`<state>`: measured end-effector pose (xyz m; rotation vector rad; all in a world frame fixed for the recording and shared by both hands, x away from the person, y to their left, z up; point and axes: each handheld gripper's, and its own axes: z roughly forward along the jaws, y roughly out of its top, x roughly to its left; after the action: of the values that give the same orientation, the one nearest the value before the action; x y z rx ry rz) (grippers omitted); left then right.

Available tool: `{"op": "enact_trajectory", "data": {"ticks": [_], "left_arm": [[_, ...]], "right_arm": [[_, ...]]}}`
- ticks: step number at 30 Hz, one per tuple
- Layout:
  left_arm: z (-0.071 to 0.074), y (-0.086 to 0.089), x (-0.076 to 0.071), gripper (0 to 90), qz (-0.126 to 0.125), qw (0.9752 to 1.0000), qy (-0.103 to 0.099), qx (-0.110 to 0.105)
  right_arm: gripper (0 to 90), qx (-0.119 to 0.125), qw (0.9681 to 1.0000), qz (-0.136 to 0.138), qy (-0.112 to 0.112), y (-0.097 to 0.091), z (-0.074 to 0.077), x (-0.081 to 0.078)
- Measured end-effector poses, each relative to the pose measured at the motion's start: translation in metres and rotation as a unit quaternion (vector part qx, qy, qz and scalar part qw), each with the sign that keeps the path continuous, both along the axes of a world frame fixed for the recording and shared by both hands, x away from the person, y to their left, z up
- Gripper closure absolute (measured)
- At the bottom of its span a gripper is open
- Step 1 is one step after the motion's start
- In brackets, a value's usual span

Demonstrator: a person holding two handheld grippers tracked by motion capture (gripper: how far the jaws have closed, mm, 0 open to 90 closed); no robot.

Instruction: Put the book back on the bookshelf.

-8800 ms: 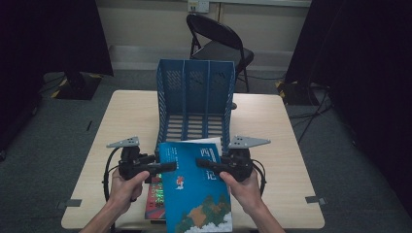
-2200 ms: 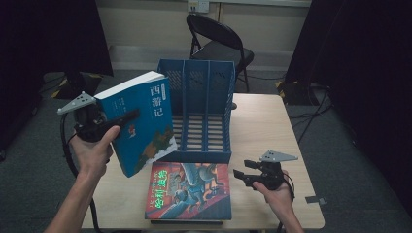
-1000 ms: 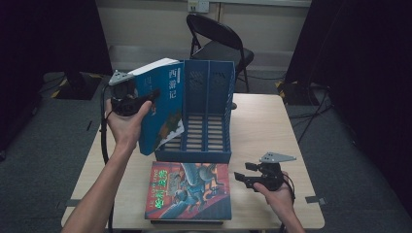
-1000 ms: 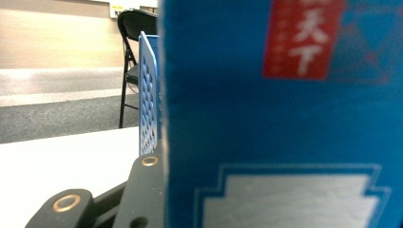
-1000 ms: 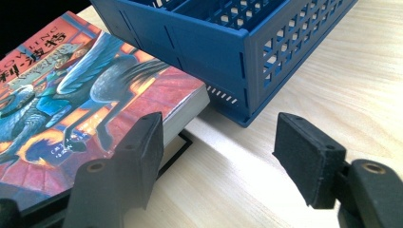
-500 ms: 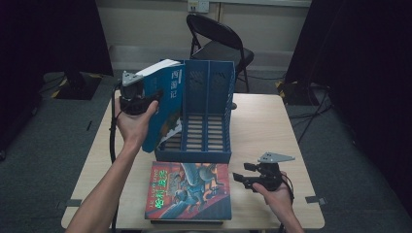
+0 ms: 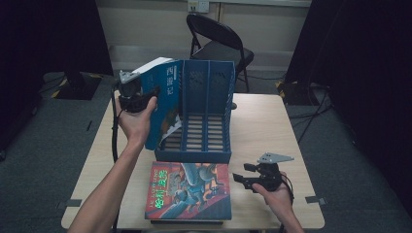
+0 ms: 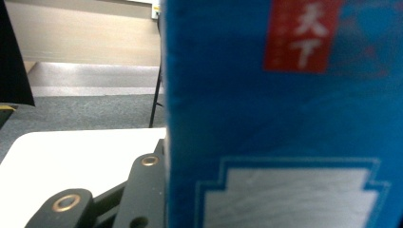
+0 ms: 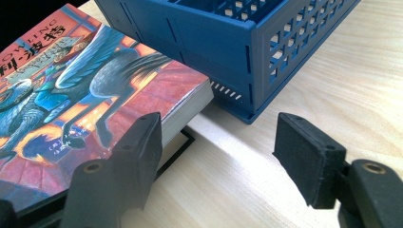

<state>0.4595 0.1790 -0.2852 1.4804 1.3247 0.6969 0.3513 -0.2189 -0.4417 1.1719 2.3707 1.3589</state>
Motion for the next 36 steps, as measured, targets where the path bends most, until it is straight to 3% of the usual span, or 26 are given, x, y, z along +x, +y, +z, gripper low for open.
{"op": "enact_trajectory", "data": {"ticks": [4,9,12,13,14,17,20,22,28,34,36], "left_arm": [[-0.002,-0.005,0.005,61.9,0.009,1.0,-0.003,-0.001],[-0.001,-0.013,0.017,61.8,0.0,1.0,0.007,-0.006],[-0.002,-0.02,0.019,61.8,0.012,0.9999,-0.007,0.0],[-0.005,-0.025,0.02,61.8,0.01,0.9996,-0.016,0.02],[-0.006,-0.027,0.02,61.8,0.012,0.9995,-0.015,0.025],[-0.012,-0.029,0.021,61.8,0.014,0.9996,-0.013,0.022],[-0.021,-0.029,0.021,61.8,0.017,0.9998,-0.01,0.004],[-0.022,-0.03,0.018,61.7,0.026,0.9993,-0.026,0.006],[-0.027,-0.028,0.018,61.6,0.022,0.9991,-0.034,0.014],[-0.031,-0.027,0.017,61.7,0.034,0.9992,-0.014,0.013],[-0.033,-0.027,0.017,61.8,0.034,0.9992,-0.016,0.017]], "right_arm": [[33.1,0.001,1.0,0.001,0.001,0.0,0.0,0.0],[33.1,0.002,1.0,0.003,-0.002,0.001,0.001,-0.001],[33.1,0.002,1.0,0.008,0.0,0.003,0.001,-0.001],[33.1,0.001,0.9999,0.011,-0.001,0.004,0.001,-0.002],[33.1,0.002,0.9999,0.011,0.0,0.004,0.002,-0.002],[33.1,0.001,0.9999,0.013,-0.001,0.003,0.002,-0.003],[33.1,0.002,0.9999,0.011,-0.001,0.003,0.001,-0.003],[33.1,0.002,0.9999,0.01,0.0,0.002,0.001,-0.002],[33.1,0.001,0.9999,0.014,0.002,0.003,0.001,-0.001],[33.1,0.0,0.9999,0.014,0.002,0.004,0.0,-0.001],[33.1,0.0,0.9999,0.014,0.002,0.004,0.001,-0.001]]}}
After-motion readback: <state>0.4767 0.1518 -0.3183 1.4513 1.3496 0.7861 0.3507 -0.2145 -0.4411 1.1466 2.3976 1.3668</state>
